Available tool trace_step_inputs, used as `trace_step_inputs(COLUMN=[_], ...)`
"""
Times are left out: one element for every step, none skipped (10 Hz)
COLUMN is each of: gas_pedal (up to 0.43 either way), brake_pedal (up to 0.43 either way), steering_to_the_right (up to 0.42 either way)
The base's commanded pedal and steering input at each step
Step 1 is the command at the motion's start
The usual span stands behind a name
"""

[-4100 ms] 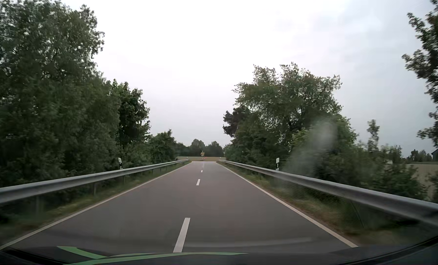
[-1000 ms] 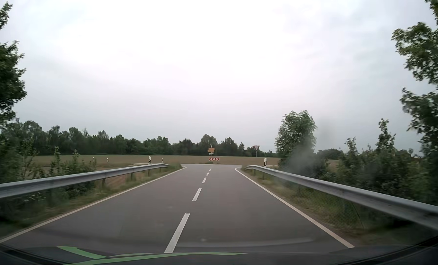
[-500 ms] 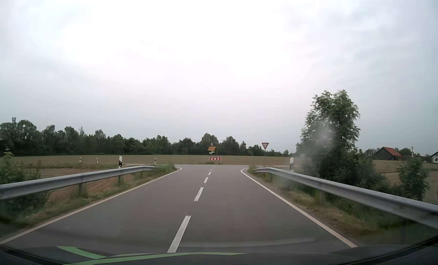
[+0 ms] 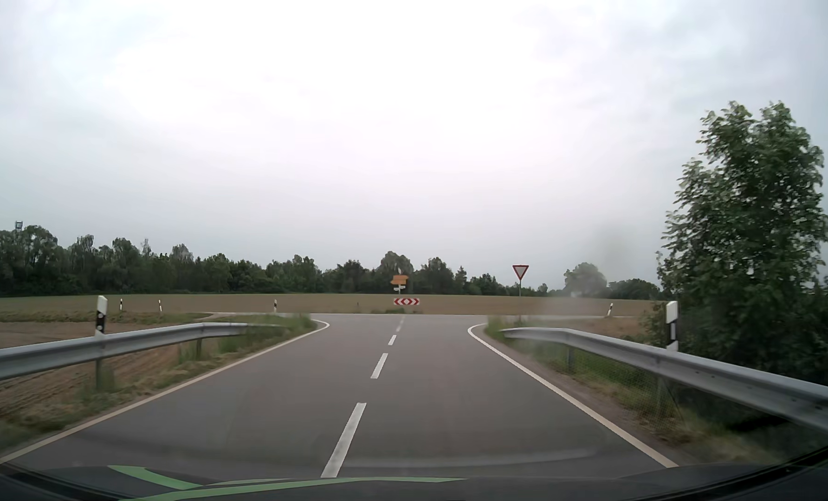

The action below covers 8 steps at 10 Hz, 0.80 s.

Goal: Follow the waypoints while adhering to traffic rules and regulations

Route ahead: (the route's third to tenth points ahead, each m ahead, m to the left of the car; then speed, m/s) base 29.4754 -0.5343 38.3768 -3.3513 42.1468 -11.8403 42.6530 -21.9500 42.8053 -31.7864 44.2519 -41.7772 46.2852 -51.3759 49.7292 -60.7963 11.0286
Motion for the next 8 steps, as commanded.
trace_step_inputs(gas_pedal=[0.0, 0.0, 0.0, 0.0, 0.0, 0.0, 0.0, 0.0], brake_pedal=[0.213, 0.213, 0.207, 0.207, 0.207, 0.201, 0.207, 0.201], steering_to_the_right=[0.004, 0.004, 0.004, 0.004, 0.004, 0.004, 0.004, 0.004])
